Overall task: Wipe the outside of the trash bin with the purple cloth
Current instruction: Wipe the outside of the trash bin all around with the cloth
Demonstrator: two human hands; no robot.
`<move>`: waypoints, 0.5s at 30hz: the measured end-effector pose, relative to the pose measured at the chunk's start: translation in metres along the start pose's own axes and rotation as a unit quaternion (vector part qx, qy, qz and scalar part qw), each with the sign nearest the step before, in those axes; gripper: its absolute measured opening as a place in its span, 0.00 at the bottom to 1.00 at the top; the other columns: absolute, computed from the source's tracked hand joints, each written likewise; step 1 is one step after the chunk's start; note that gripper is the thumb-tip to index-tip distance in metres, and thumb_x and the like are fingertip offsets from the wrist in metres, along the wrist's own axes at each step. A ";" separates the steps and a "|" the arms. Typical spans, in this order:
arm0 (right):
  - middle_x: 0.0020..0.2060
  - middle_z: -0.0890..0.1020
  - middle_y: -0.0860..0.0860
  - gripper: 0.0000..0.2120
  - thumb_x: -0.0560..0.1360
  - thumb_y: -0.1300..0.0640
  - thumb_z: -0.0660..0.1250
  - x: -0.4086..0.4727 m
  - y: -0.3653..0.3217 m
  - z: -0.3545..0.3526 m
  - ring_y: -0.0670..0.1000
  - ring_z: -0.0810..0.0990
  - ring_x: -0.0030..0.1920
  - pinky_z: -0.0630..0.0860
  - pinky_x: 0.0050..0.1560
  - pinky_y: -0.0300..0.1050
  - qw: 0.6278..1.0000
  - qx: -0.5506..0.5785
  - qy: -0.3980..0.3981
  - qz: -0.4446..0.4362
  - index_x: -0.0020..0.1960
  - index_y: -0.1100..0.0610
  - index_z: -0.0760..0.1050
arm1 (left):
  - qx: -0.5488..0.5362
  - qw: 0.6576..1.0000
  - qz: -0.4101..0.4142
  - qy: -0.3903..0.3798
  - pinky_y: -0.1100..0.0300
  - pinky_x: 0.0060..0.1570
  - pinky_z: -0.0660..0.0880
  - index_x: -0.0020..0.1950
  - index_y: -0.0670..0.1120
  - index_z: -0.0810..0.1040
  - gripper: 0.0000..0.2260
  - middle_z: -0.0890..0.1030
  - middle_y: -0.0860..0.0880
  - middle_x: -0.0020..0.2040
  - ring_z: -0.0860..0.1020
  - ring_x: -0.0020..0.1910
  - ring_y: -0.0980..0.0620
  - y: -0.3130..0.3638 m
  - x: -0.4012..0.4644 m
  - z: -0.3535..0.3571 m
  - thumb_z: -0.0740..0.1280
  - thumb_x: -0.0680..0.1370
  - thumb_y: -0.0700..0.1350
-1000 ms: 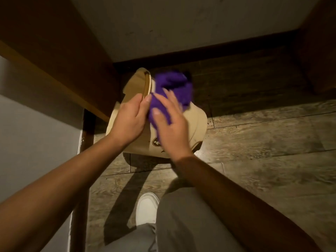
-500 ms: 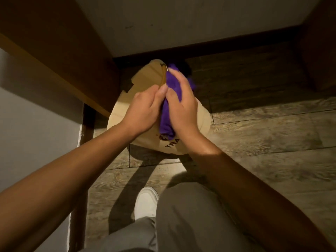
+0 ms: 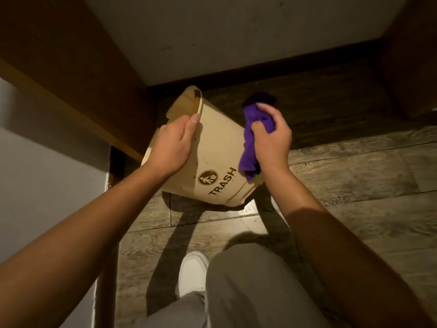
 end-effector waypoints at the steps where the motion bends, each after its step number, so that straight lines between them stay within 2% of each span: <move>1: 0.60 0.78 0.35 0.19 0.77 0.52 0.69 -0.001 -0.017 0.013 0.39 0.82 0.56 0.83 0.47 0.37 0.999 0.008 -0.024 -0.029 0.62 0.32 0.76 | 0.004 1.000 0.010 -0.001 0.37 0.49 0.75 0.52 0.39 0.78 0.20 0.81 0.37 0.46 0.79 0.45 0.38 0.001 0.000 0.001 0.52 0.87 0.51; 2: 0.59 0.77 0.32 0.20 0.76 0.49 0.69 -0.005 -0.029 0.028 0.34 0.80 0.56 0.81 0.47 0.32 0.997 -0.004 -0.056 -0.053 0.64 0.31 0.74 | 0.002 1.000 0.022 -0.003 0.37 0.48 0.75 0.51 0.39 0.78 0.20 0.81 0.36 0.46 0.79 0.44 0.38 0.003 0.000 0.003 0.52 0.87 0.51; 3: 0.61 0.78 0.33 0.21 0.77 0.46 0.68 -0.012 -0.037 0.043 0.32 0.79 0.58 0.79 0.50 0.31 0.993 -0.030 -0.085 -0.080 0.68 0.33 0.72 | -0.002 0.999 0.033 -0.003 0.38 0.47 0.75 0.50 0.38 0.78 0.20 0.81 0.36 0.45 0.79 0.44 0.38 0.005 -0.001 0.005 0.53 0.87 0.50; 5: 0.70 0.77 0.41 0.24 0.79 0.44 0.66 -0.037 -0.029 0.062 0.41 0.75 0.70 0.77 0.65 0.43 0.978 -0.091 -0.095 -0.161 0.74 0.39 0.70 | -0.013 0.999 0.043 0.002 0.41 0.46 0.75 0.49 0.39 0.78 0.19 0.81 0.38 0.44 0.79 0.43 0.40 0.005 -0.002 0.007 0.53 0.87 0.49; 7: 0.76 0.72 0.46 0.24 0.81 0.46 0.65 -0.058 0.005 0.056 0.50 0.68 0.78 0.69 0.75 0.54 0.965 -0.143 -0.071 -0.207 0.76 0.43 0.69 | -0.015 0.999 0.029 0.007 0.41 0.46 0.76 0.50 0.39 0.77 0.19 0.81 0.39 0.44 0.80 0.43 0.41 -0.001 -0.002 0.005 0.53 0.87 0.49; 8: 0.77 0.71 0.47 0.24 0.81 0.48 0.65 -0.060 0.028 0.042 0.52 0.67 0.79 0.67 0.76 0.56 0.967 -0.162 -0.051 -0.189 0.76 0.43 0.69 | -0.014 1.000 0.017 0.012 0.40 0.47 0.76 0.50 0.39 0.77 0.20 0.81 0.38 0.45 0.79 0.43 0.40 -0.005 -0.002 0.003 0.53 0.87 0.50; 9: 0.76 0.72 0.48 0.23 0.81 0.50 0.64 -0.056 0.051 0.023 0.53 0.69 0.78 0.70 0.74 0.56 0.977 -0.166 -0.024 -0.132 0.75 0.43 0.70 | -0.010 1.000 0.007 0.016 0.38 0.48 0.76 0.50 0.39 0.77 0.20 0.81 0.37 0.45 0.79 0.44 0.39 -0.009 -0.002 0.002 0.52 0.87 0.51; 10: 0.72 0.75 0.50 0.22 0.81 0.52 0.64 -0.048 0.071 0.002 0.55 0.73 0.74 0.75 0.70 0.56 0.988 -0.148 0.007 -0.043 0.75 0.43 0.70 | -0.005 1.000 0.002 0.019 0.38 0.48 0.76 0.50 0.39 0.77 0.21 0.80 0.37 0.45 0.79 0.44 0.39 -0.011 -0.002 0.001 0.52 0.87 0.52; 12: 0.65 0.78 0.51 0.20 0.82 0.55 0.65 -0.031 0.100 -0.037 0.58 0.79 0.66 0.81 0.61 0.56 0.982 -0.129 0.060 0.127 0.73 0.45 0.72 | 0.008 1.000 0.008 0.012 0.40 0.47 0.77 0.50 0.40 0.77 0.21 0.80 0.39 0.44 0.79 0.42 0.41 -0.008 -0.003 0.003 0.52 0.87 0.52; 13: 0.64 0.78 0.52 0.20 0.82 0.56 0.66 -0.023 0.100 -0.051 0.58 0.80 0.64 0.81 0.61 0.56 0.976 -0.133 0.079 0.155 0.73 0.46 0.73 | 0.024 1.000 0.017 0.006 0.42 0.45 0.77 0.49 0.41 0.78 0.20 0.80 0.40 0.43 0.78 0.41 0.43 -0.005 -0.002 0.006 0.52 0.87 0.52; 15: 0.63 0.79 0.49 0.20 0.80 0.56 0.68 -0.009 0.073 -0.065 0.55 0.81 0.62 0.82 0.60 0.55 0.980 -0.133 0.112 0.099 0.70 0.44 0.75 | 0.072 0.997 0.036 0.005 0.48 0.40 0.75 0.49 0.43 0.78 0.20 0.79 0.45 0.39 0.78 0.37 0.49 0.002 0.001 0.012 0.52 0.87 0.52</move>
Point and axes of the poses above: each hand's wrist, its own x-axis towards the middle knuckle, its own z-axis out of the palm, y = z × x, the point moved 5 cm from there along x, towards the middle knuckle
